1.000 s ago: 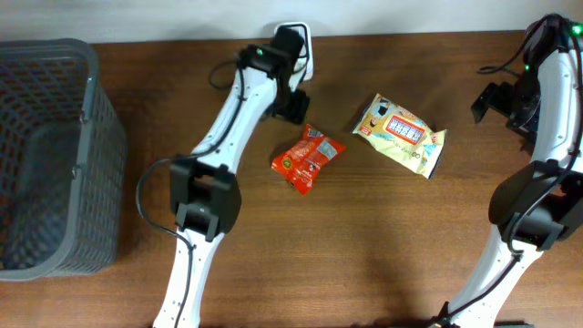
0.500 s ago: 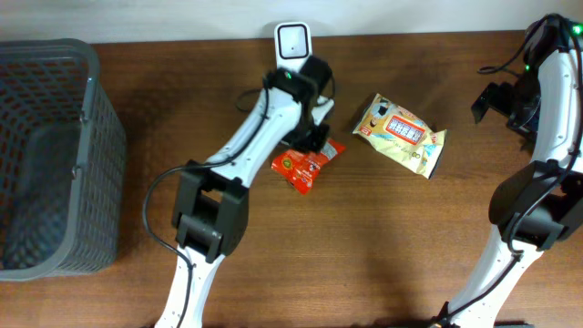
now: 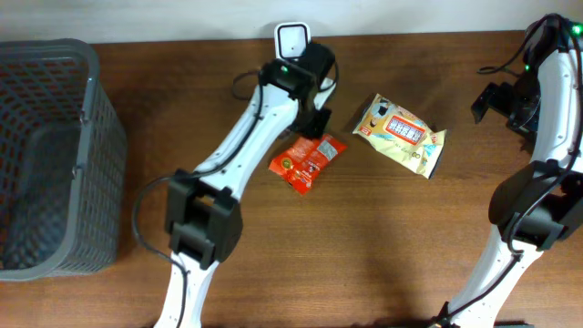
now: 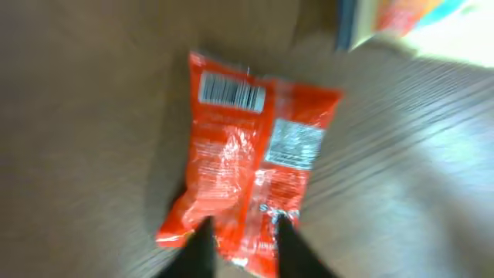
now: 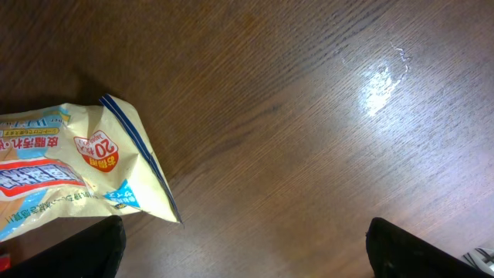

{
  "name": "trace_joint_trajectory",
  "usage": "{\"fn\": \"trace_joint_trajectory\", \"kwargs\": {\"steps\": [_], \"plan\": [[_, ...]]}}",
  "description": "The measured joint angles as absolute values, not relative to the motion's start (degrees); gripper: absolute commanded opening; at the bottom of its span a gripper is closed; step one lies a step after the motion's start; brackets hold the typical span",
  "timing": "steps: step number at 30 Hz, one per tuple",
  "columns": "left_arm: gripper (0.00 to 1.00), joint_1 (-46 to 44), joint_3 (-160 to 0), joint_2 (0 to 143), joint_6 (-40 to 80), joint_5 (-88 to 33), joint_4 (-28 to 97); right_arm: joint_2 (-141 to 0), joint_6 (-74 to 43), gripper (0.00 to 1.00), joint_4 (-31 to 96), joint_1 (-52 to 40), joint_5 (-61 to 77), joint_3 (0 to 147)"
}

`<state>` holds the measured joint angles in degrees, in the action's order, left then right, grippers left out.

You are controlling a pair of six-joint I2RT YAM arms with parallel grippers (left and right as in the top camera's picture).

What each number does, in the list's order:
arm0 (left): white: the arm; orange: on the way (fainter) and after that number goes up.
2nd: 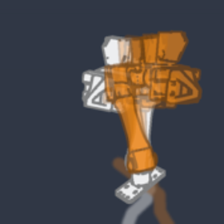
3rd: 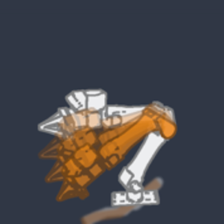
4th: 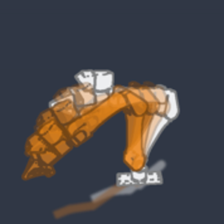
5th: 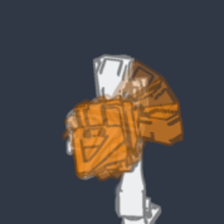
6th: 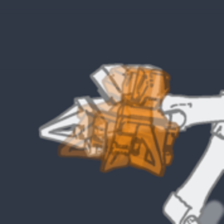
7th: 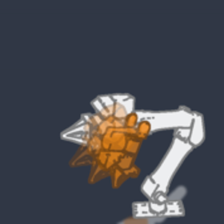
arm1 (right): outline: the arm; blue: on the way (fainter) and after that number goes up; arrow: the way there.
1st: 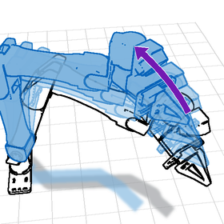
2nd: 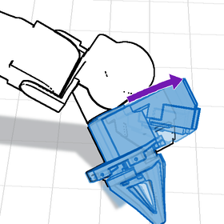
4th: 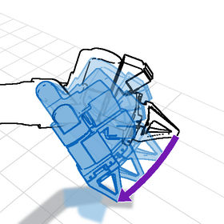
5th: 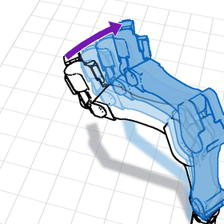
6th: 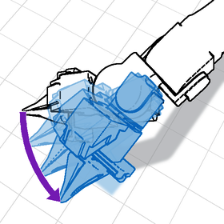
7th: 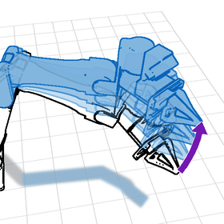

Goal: Scan the item barcode

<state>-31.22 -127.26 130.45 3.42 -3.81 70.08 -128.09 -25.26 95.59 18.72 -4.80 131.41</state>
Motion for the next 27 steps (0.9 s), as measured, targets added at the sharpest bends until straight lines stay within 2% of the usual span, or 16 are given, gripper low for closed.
{"fn": "trace_joint_trajectory", "kwargs": {"steps": [1,3,5,9,10,11,18,19,20,22,23,24,27], "plan": [[0.54,-31.22,-127.85,129.12,3.49,-3.79,70.30,-128.09,-25.26,0.98,95.59,18.72,-4.82,131.41],[0.69,-31.22,-128.33,127.15,3.49,-3.75,70.81,-128.09,-25.26,0.98,95.59,18.72,-4.82,131.44],[0.76,-31.22,-128.18,126.63,3.97,-3.73,70.81,-128.09,-25.23,0.98,95.59,18.72,-4.80,131.44],[0.82,-31.22,-125.69,126.65,3.95,-3.57,70.96,-128.09,-25.23,0.98,95.59,18.72,-4.82,131.44],[0.96,-31.22,-125.32,126.65,3.92,-3.57,70.98,-128.09,-25.23,0.98,95.59,18.72,-4.80,131.44],[1.00,-31.22,-125.21,126.65,3.99,-3.60,70.96,-128.09,-25.23,0.98,95.59,18.72,-4.82,131.44],[1.00,-31.22,-125.12,126.65,3.95,-3.62,70.72,-128.09,-25.26,0.98,95.59,18.72,-4.80,131.44],[0.85,-31.22,-125.12,126.65,3.95,-3.92,70.72,-128.09,-25.26,0.98,95.59,18.72,-4.80,131.41],[0.78,-31.22,-125.12,126.65,3.95,-4.47,70.72,-128.09,-25.28,0.98,95.59,18.72,-4.82,131.44],[0.80,-31.44,-125.08,126.65,3.75,-6.70,70.72,-128.09,-25.23,0.98,95.59,18.72,-4.82,131.41],[0.77,-31.68,-124.81,126.65,3.95,-7.22,70.41,-128.09,-25.26,0.98,95.59,18.72,-4.80,131.41],[0.72,-32.14,-124.36,126.65,3.92,-7.64,69.71,-128.09,-25.26,0.98,95.59,18.72,-4.82,131.44],[0.50,-33.91,-122.02,126.65,4.05,-7.25,68.03,-128.09,-25.28,0.98,95.59,18.72,-4.82,131.41]]}}
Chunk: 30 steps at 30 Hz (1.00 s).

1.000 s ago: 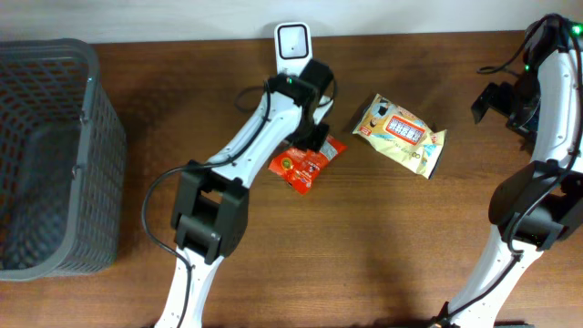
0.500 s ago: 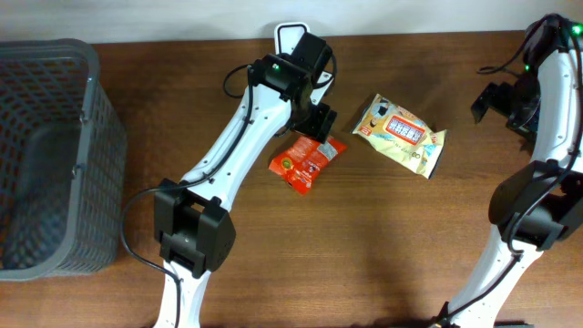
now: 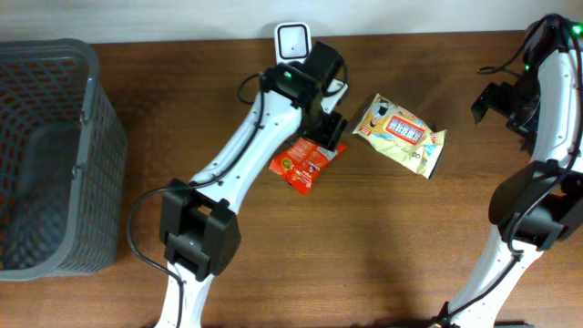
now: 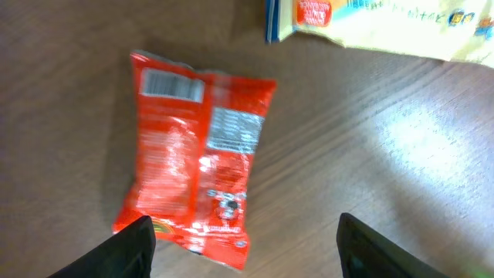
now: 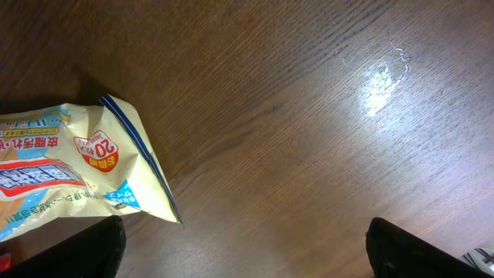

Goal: Scan the item barcode

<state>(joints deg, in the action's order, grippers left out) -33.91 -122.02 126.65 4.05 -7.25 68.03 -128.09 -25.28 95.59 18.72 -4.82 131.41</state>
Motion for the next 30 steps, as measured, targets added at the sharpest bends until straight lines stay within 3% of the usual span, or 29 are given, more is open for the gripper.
{"fn": "trace_joint_trajectory", "kwargs": {"steps": [3,5,11,18,24,30], "plan": [[0.19,-34.92,-120.53,126.65,3.79,-2.83,68.20,-128.09,-25.23,0.98,95.59,18.72,-4.80,131.44],[0.13,-34.57,-120.51,126.65,4.25,-0.36,68.45,-128.09,-25.26,0.98,95.59,18.72,-4.82,131.41],[0.06,-32.14,-116.77,126.65,8.29,-0.40,70.24,-128.09,-25.23,0.98,95.59,18.72,-4.82,131.41],[0.02,-32.99,-103.92,126.65,9.32,-8.34,60.86,-128.09,-25.21,0.98,95.59,18.72,-4.82,131.44],[0.04,-32.82,-98.21,126.65,9.34,5.69,53.17,-128.09,-25.26,0.98,95.59,18.72,-4.80,131.41],[0.00,-29.43,-93.67,126.65,9.50,14.55,42.92,-128.09,-25.26,0.98,95.59,18.72,-4.80,131.44]]}}
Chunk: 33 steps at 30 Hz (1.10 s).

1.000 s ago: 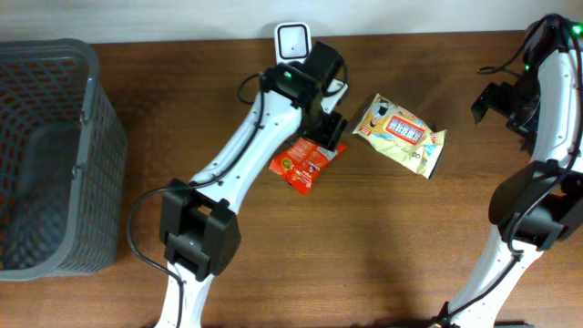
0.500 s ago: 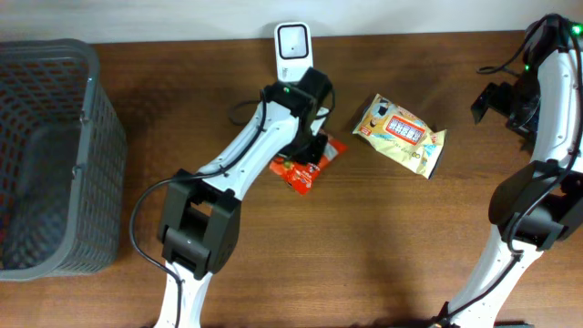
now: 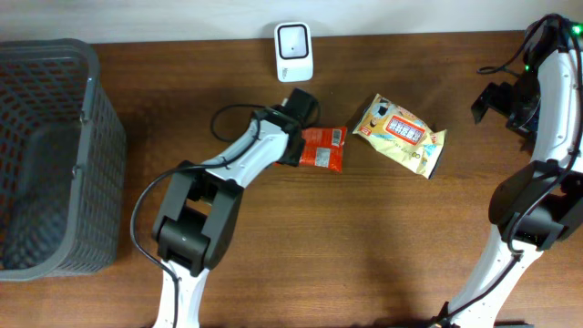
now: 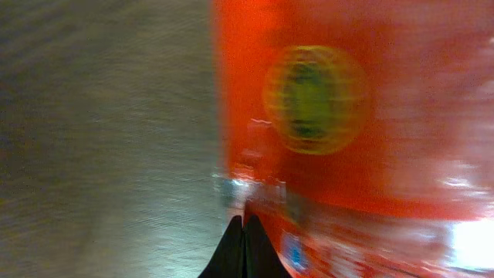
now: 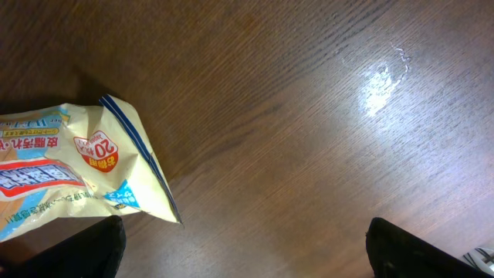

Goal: Scan the item barcode

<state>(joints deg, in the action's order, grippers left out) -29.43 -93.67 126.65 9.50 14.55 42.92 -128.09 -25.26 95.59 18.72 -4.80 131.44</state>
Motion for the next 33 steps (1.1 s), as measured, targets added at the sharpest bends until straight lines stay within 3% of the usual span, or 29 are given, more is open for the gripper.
{"fn": "trace_joint_trajectory", "kwargs": {"steps": [4,5,6,8,9,10,15,22,33], "plan": [[0.02,-27.88,-95.66,126.63,9.50,15.70,47.33,-128.09,-25.23,0.98,95.59,18.72,-4.82,131.44],[0.13,-27.90,-96.60,126.48,9.52,15.68,48.38,-128.09,-25.26,0.98,95.59,18.72,-4.80,131.44],[0.39,-27.94,-98.08,125.64,9.50,15.66,50.28,-128.09,-25.23,0.98,95.57,18.72,-4.82,131.44],[0.57,-28.12,-99.39,122.76,9.56,15.09,51.70,-128.09,-25.23,0.98,95.59,18.72,-4.80,131.44],[0.72,-28.10,-99.90,121.08,9.56,14.59,51.83,-128.09,-25.23,0.98,95.59,18.72,-4.80,131.41],[0.99,-28.10,-100.57,118.32,9.67,13.39,51.83,-128.09,-25.26,0.98,95.59,18.72,-4.80,131.44],[0.99,-26.00,-101.82,114.10,9.93,3.66,52.10,-128.09,-25.23,0.98,95.59,18.72,-4.80,131.44],[0.99,-17.76,-100.88,122.93,9.93,-16.80,52.75,-128.09,-25.26,0.98,95.57,18.72,-4.82,131.44],[0.99,-15.42,-98.19,127.20,9.93,-30.59,52.88,-128.09,-25.23,0.98,95.59,18.72,-4.80,131.44]]}}
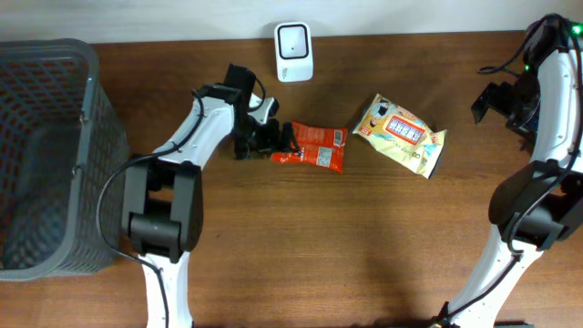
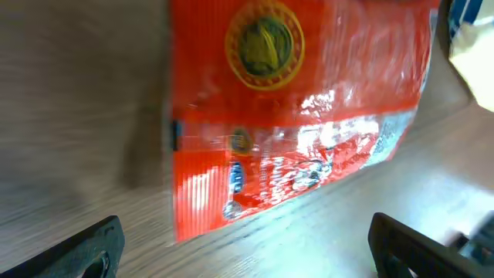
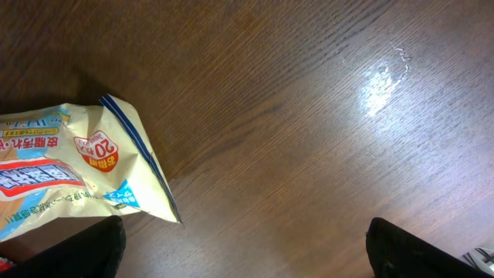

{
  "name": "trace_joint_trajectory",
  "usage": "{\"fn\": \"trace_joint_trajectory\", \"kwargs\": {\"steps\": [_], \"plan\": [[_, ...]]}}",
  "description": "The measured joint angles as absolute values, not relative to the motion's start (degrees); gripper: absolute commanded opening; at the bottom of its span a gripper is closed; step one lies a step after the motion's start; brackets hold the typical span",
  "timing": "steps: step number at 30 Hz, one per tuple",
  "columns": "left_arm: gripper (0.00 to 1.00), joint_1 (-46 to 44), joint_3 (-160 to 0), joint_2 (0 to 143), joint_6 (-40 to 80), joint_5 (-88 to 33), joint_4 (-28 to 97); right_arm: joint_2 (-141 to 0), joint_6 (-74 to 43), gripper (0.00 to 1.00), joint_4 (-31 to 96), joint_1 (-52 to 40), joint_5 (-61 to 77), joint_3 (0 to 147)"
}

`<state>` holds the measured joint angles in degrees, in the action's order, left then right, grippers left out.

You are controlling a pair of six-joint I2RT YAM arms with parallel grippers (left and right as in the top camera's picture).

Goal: Scan the item barcode

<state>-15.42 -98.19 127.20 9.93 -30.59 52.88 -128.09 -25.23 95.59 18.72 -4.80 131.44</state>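
The red snack packet [image 1: 314, 148] lies flat on the wooden table, lengthwise left to right, a white label at its right end. My left gripper [image 1: 264, 137] is just left of it, wide open and holding nothing. In the left wrist view the red packet [image 2: 297, 116] with its green-and-gold logo fills the upper frame; the left fingers [image 2: 89, 249] show only at the bottom corners. The white scanner [image 1: 293, 39] stands at the table's back edge. My right gripper [image 3: 245, 259] hangs open over bare wood at the far right.
A yellow wet-wipes packet [image 1: 401, 132] lies right of the red one, its corner also in the right wrist view [image 3: 77, 174]. A dark mesh basket [image 1: 55, 146] stands at the table's left edge. The right arm [image 1: 533, 100] stands at the right edge.
The left gripper was shut at the red packet's left edge; now it is wide open and sits a little further left. The packet stays horizontal. The right arm has not moved.
The red packet first lay diagonally below the scanner with the left fingers close around its end. Then the gripper was open over it. Then it was shut at the packet's edge, the packet horizontal beside the yellow one. Now the packet lies released.
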Motion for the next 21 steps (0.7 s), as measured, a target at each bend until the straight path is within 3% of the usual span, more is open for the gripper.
{"fn": "trace_joint_trajectory", "kwargs": {"steps": [4,5,6,9,12,21], "plan": [[0.99,-15.46,-98.04,130.26,10.15,-38.24,48.69,-128.09,-25.26,0.98,95.59,18.72,-4.80,131.44],[0.94,-15.46,-98.04,130.67,10.15,-39.53,47.44,-128.09,-25.23,0.98,95.59,18.72,-4.80,131.44],[0.74,-15.46,-98.08,131.15,10.15,-41.50,45.65,-128.09,-25.28,0.98,95.59,18.72,-4.82,131.44],[0.54,-15.46,-98.13,132.97,10.33,-43.66,42.24,-128.09,-25.21,0.98,95.59,18.72,-4.80,131.44],[0.01,-15.35,-98.10,134.19,10.31,-43.94,38.52,-128.09,-25.26,0.98,95.59,18.72,-4.82,131.44],[0.00,-14.70,-101.06,135.35,10.33,-37.41,42.85,-128.09,-25.21,0.98,95.59,18.72,-4.82,131.44]]}}
